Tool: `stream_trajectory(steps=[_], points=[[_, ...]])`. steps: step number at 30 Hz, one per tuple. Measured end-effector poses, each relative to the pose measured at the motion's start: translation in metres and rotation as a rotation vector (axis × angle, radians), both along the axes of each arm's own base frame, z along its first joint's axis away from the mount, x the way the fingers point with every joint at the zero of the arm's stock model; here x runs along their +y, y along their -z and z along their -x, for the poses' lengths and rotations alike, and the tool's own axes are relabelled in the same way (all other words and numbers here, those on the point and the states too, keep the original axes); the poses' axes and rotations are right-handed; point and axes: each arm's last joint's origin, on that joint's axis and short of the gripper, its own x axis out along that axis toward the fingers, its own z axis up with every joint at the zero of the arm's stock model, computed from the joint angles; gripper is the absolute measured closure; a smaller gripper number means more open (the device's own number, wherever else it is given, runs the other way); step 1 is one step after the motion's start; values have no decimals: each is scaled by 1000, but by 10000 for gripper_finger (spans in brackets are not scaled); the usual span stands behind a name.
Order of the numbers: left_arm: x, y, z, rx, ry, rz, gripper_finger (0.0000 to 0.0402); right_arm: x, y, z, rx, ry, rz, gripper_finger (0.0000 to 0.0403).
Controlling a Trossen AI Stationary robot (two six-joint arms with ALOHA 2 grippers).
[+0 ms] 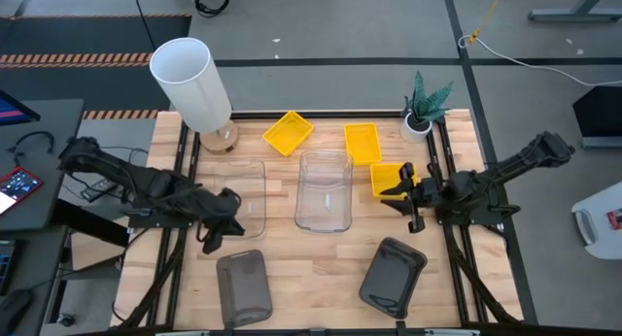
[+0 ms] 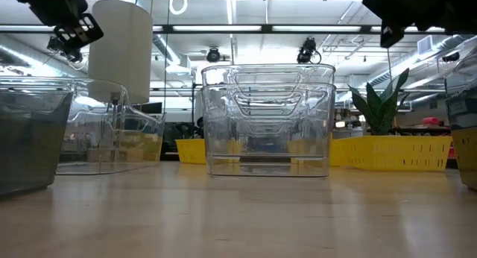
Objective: Stack baskets by color
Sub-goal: Stack the left transparent bin into the transparent bin
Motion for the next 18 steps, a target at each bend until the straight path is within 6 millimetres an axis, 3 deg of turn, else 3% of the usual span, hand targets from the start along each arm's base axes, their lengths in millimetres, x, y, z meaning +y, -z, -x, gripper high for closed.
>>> stream_trajectory(steps=[7, 18], points=[[-13, -7, -8, 102, 33, -65, 337, -7, 8, 10, -34, -22, -16, 313], [-21, 21, -18, 313, 9, -226, 208, -13, 18, 22, -90, -30, 14, 314]])
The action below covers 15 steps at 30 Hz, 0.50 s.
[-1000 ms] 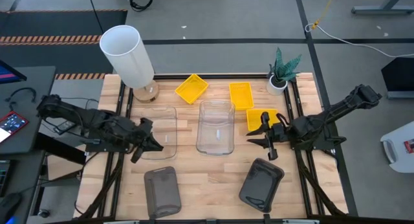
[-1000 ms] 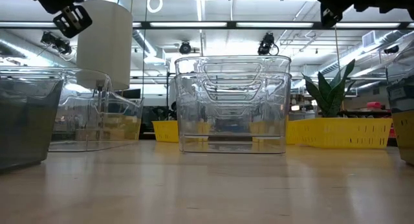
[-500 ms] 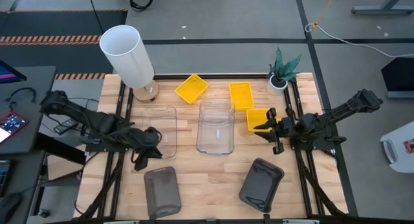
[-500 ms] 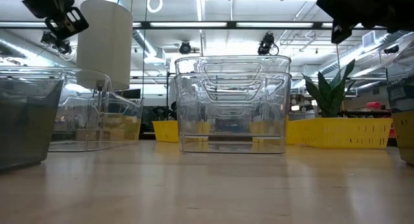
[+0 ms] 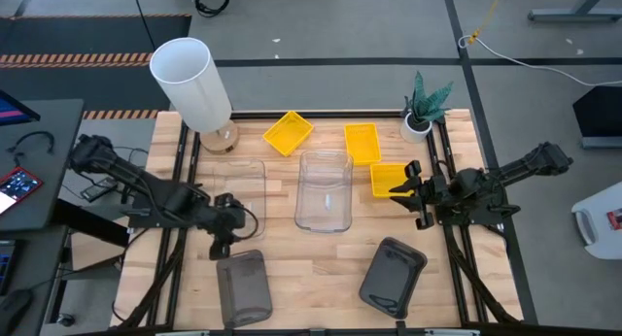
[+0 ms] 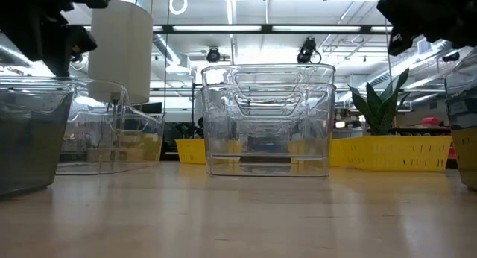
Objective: Stack baskets by color
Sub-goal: Stack the left transparent bin into the transparent bin
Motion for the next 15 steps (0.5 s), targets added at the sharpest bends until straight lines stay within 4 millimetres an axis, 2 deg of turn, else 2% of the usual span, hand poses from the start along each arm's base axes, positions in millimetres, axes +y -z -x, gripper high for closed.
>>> stream_trajectory(steps=[5, 15], points=[[-3, 8, -5, 41, 7, -20, 180, -1, -2, 2, -19, -13, 7, 315], [-6, 21, -13, 107, 24, -62, 186, -1, -2, 4, -26, -27, 83, 316]])
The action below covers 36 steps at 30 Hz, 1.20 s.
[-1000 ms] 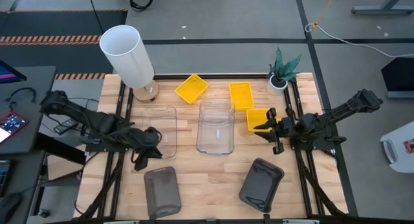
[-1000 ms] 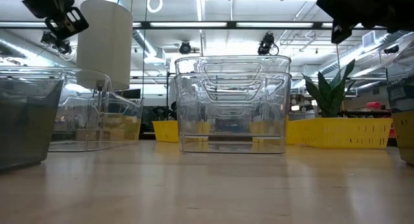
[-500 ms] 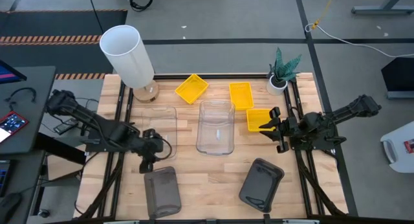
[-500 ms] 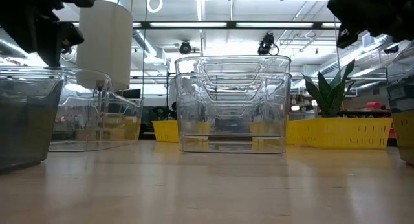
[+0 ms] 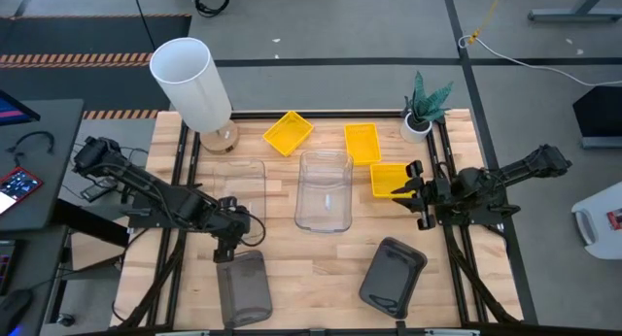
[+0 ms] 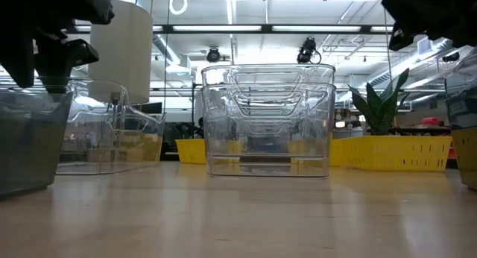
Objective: Stack baskets by color
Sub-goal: Stack the left transparent bin into the transparent bin
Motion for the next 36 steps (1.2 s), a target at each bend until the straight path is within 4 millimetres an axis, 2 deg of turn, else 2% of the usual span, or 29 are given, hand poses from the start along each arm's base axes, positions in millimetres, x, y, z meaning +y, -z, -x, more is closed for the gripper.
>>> stream_trajectory(steps=[3, 11, 18, 24, 31, 36], points=[[-1, 3, -1, 15, 1, -7, 190, 0, -3, 3, -36, -32, 28, 321], [-1, 5, -1, 34, 1, -16, 202, -4, -10, 12, -118, 35, 48, 356], [-1, 5, 0, 47, -12, 9, 214, -8, -21, 28, -268, 72, 92, 384], [-1, 6, -1, 57, -15, 5, 230, -13, -13, 25, -152, 211, -42, 393], [-5, 25, -9, 143, -7, -47, 277, -13, -11, 23, -122, 213, -129, 385], [-6, 42, -15, 228, -3, -84, 332, -13, -11, 23, -123, 210, -129, 383]])
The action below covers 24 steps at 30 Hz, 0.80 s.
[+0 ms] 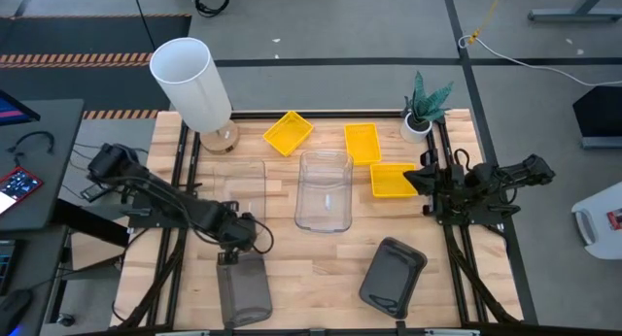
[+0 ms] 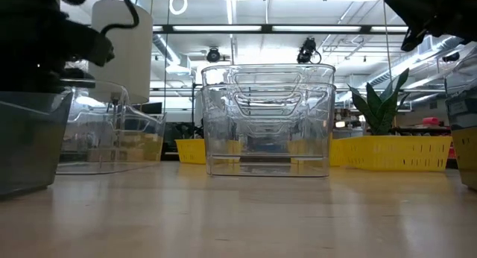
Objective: Stack baskets by color
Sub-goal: Stack the left transparent bin into the transparent bin
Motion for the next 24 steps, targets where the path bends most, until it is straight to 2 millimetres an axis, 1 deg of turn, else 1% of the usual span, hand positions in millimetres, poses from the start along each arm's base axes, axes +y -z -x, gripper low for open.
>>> stream_trajectory(steps=[3, 4, 9, 12, 16, 21, 24], points=[[0, 9, -4, 45, -4, 0, 379, 0, 0, 0, 0, 0, 0, 382], [0, 10, -5, 51, 2, -2, 388, 0, 0, 0, 0, 0, 0, 382], [-1, 7, -7, 66, 4, -20, 395, 0, 0, 0, 0, 0, 0, 383], [-3, -8, -13, 55, -3, -43, 396, 0, 0, 0, 0, 0, 0, 382], [-7, -31, -22, 20, -4, -32, 397, 0, 0, 0, 0, -1, 0, 381], [-13, -67, -34, -59, -16, -12, 397, 0, 0, 0, 0, -1, -1, 380], [-16, -90, -42, -145, -26, -8, 397, 0, 0, 0, 0, 0, 0, 380]])
